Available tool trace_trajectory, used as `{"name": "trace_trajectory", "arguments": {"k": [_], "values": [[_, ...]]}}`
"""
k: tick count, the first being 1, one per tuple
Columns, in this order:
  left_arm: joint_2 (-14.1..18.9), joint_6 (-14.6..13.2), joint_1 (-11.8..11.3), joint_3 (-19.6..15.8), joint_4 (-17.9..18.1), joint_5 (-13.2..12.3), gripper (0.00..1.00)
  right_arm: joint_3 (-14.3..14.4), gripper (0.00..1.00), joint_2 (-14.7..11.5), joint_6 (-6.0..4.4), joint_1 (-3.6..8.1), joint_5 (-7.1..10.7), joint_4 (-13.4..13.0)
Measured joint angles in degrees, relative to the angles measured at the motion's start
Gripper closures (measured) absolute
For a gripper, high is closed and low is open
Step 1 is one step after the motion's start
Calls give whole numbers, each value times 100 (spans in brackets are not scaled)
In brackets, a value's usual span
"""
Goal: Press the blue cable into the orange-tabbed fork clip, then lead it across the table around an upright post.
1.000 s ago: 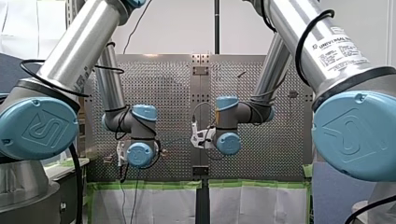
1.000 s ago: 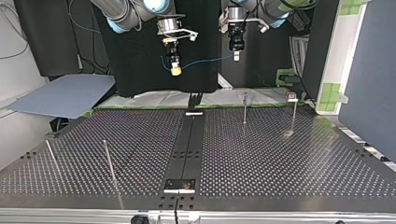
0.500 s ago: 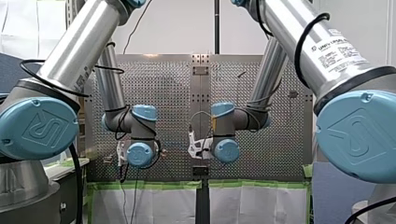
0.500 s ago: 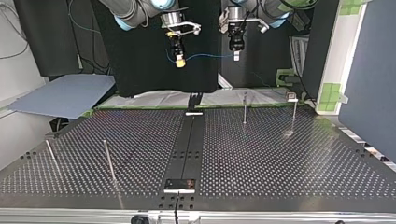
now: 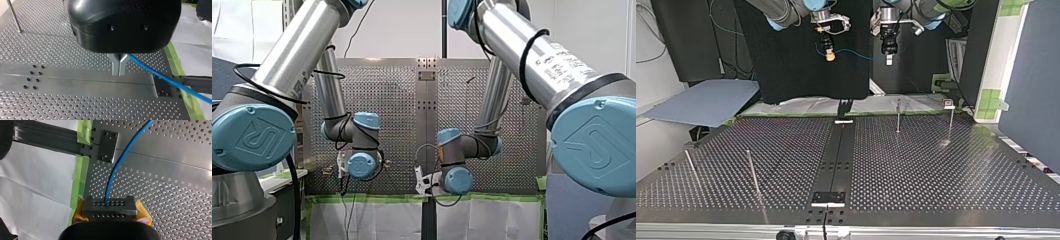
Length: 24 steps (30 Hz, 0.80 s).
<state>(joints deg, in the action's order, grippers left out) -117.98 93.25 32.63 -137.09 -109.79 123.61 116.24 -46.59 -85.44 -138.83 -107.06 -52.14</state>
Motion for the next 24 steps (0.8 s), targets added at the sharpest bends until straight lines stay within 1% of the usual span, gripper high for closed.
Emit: {"name": "trace_trajectory", "arguments": {"k": [3, 6, 8, 10, 12, 13, 14, 16, 18, 19, 20, 22, 24], "values": [[-42, 53, 54, 4, 54, 53, 98, 0, 100, 8, -2, 1, -1, 0], [-4, 190, 189, 6, 166, 190, 98, -45, 100, -57, -71, 54, -70, -27], [84, 305, 306, 6, 167, 307, 98, -109, 100, -155, -166, 88, -164, 17], [175, 408, 407, 6, 115, 402, 98, -144, 100, -268, -281, 115, -198, 86], [288, 525, 525, 6, 19, 442, 98, -158, 100, -377, -390, 144, -155, 91], [339, 578, 572, 6, -26, 430, 98, -165, 100, -452, -466, 170, -103, 74], [403, 647, 609, 7, -66, 396, 98, -170, 100, -506, -518, 190, -61, 55], [451, 747, 607, 7, -78, 324, 98, -195, 100, -628, -641, 239, 47, -11], [421, 831, 542, 7, -24, 219, 98, -248, 100, -720, -745, 276, 146, -87], [391, 856, 504, 7, 14, 172, 98, -299, 100, -740, -815, 298, 217, -117], [340, 883, 444, 7, 72, 104, 98, -345, 100, -733, -855, 314, 266, -118], [245, 917, 342, 8, 169, -2, 98, -463, 100, -666, -900, 350, 336, -74], [125, 938, 220, 8, 291, -128, 98, -563, 100, -587, -916, 372, 370, -62]]}}
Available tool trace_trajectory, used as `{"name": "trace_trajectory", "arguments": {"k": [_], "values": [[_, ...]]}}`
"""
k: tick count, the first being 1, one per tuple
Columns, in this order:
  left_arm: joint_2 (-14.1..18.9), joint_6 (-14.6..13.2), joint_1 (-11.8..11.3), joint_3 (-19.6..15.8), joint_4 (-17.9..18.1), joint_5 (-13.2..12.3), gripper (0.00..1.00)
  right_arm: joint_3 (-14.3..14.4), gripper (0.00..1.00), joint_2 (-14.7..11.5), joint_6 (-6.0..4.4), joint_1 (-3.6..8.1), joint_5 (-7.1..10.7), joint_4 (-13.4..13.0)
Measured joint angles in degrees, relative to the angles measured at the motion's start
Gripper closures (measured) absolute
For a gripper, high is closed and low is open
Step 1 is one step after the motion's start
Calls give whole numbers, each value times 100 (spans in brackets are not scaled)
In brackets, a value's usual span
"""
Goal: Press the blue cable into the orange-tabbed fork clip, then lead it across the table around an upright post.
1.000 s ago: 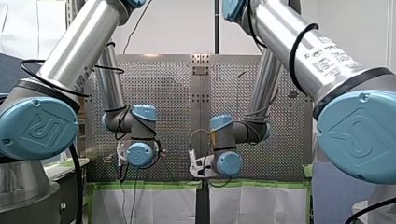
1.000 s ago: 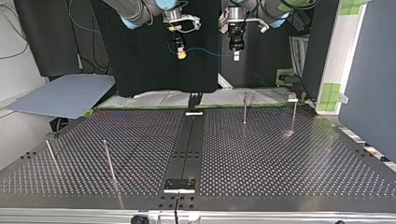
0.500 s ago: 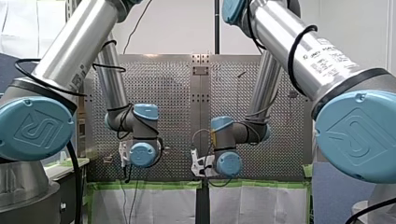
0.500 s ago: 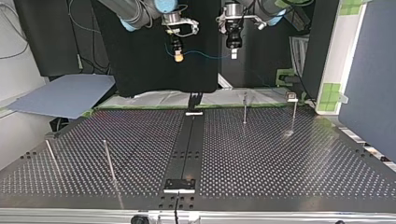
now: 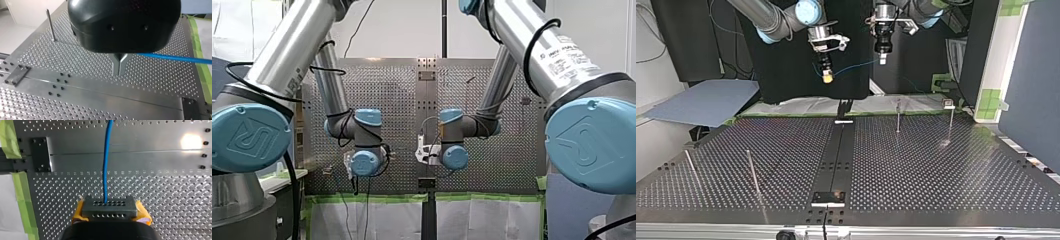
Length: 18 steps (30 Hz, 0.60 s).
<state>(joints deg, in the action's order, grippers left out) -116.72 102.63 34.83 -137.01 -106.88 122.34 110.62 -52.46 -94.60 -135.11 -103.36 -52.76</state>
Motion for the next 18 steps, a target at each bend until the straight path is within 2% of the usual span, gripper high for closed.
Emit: {"name": "trace_trajectory", "arguments": {"k": [8, 12, 18], "values": [[-500, -110, -502, 0, 503, -504, 98, -440, 100, 440, -63, 86, 178, -329], [-747, -216, -749, 0, 736, -749, 98, -633, 100, 658, -67, 155, 277, -402], [-1102, -242, -1104, 0, 740, -1104, 98, -855, 100, 896, -91, 278, 424, -395]]}}
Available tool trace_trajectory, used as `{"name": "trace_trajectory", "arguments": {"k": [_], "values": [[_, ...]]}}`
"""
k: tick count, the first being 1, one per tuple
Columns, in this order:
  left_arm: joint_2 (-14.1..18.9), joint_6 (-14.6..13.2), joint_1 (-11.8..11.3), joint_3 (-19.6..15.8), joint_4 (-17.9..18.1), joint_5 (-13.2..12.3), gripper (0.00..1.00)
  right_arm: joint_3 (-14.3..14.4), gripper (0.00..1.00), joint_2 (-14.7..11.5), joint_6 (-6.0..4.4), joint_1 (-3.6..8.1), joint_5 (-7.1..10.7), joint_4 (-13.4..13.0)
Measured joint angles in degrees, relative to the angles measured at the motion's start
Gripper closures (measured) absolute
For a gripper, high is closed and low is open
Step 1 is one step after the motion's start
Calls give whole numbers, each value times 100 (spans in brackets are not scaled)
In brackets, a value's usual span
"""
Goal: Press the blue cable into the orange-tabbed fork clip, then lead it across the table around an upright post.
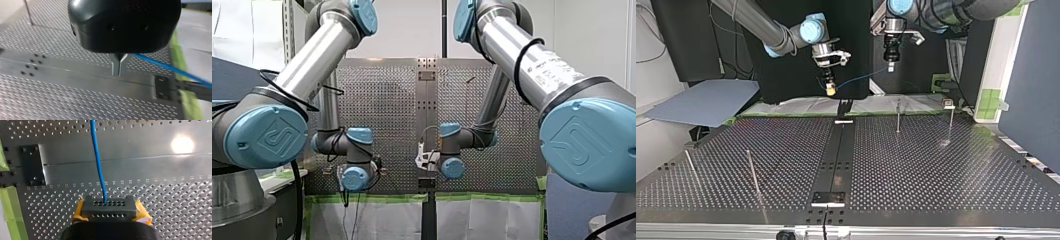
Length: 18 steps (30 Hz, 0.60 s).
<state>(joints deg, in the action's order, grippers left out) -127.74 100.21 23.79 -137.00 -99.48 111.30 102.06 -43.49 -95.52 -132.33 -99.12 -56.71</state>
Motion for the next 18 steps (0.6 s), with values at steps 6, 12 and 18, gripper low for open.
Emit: {"name": "trace_trajectory", "arguments": {"k": [6, 12, 18], "values": [[-299, 70, -345, 154, -164, -346, 98, -145, 100, 142, -27, 71, 80, 39], [-351, 98, -723, 470, -435, -723, 98, -392, 100, 433, -17, 140, 109, 210], [-352, 109, -1080, 770, -693, -1081, 98, -709, 100, 697, 10, 176, 115, 472]]}}
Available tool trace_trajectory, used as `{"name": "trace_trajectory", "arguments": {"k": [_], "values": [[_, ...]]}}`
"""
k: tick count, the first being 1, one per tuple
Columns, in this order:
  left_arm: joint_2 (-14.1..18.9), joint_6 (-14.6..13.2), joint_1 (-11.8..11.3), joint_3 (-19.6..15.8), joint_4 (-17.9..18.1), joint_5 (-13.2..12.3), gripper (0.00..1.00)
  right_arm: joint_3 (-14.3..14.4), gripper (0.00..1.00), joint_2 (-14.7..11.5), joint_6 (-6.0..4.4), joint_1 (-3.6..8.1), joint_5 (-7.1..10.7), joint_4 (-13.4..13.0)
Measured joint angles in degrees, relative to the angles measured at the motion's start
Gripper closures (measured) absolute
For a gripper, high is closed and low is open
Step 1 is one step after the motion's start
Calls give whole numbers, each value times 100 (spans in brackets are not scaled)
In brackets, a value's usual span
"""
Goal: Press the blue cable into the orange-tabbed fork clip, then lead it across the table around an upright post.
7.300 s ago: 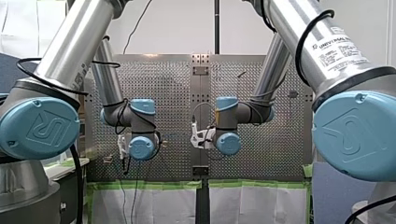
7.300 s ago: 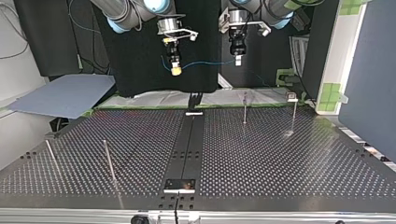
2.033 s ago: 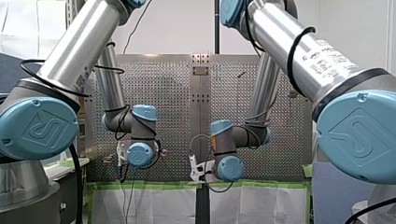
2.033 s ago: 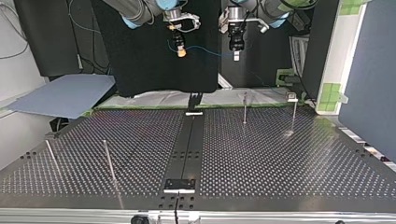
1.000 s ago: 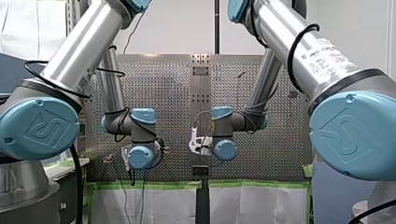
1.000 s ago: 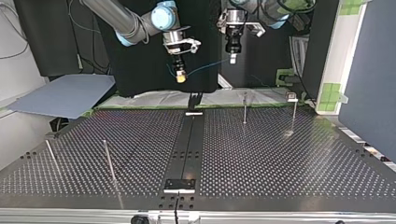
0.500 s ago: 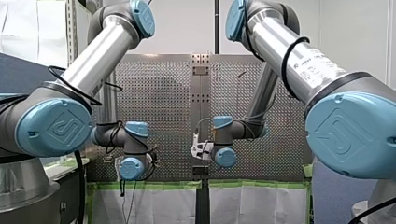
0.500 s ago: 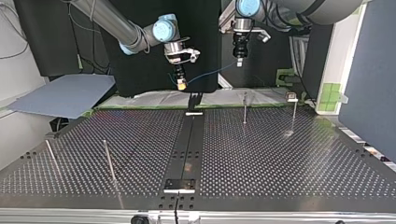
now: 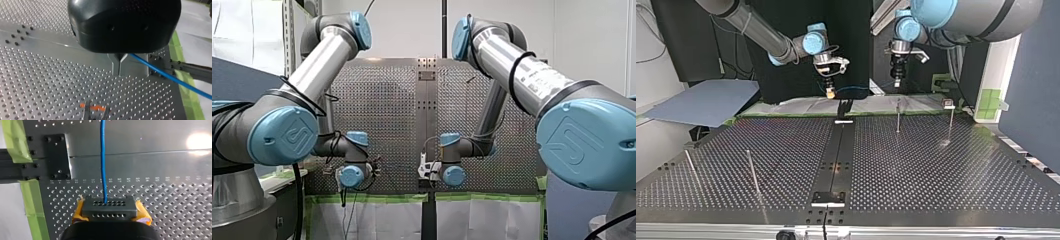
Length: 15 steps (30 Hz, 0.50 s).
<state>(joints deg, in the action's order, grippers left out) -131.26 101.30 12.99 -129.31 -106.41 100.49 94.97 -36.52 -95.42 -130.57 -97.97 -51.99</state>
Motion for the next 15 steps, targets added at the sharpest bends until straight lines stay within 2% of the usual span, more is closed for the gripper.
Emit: {"name": "trace_trajectory", "arguments": {"k": [3, 6, 15], "values": [[0, 10, -178, 165, -171, -178, 98, -94, 100, 31, 28, 15, 3, 114], [-4, 9, -356, 244, -277, -311, 98, -128, 100, 41, 52, 36, 5, 110], [-1, 13, -868, 316, -364, -332, 98, -203, 100, 48, 82, 66, 75, 7]]}}
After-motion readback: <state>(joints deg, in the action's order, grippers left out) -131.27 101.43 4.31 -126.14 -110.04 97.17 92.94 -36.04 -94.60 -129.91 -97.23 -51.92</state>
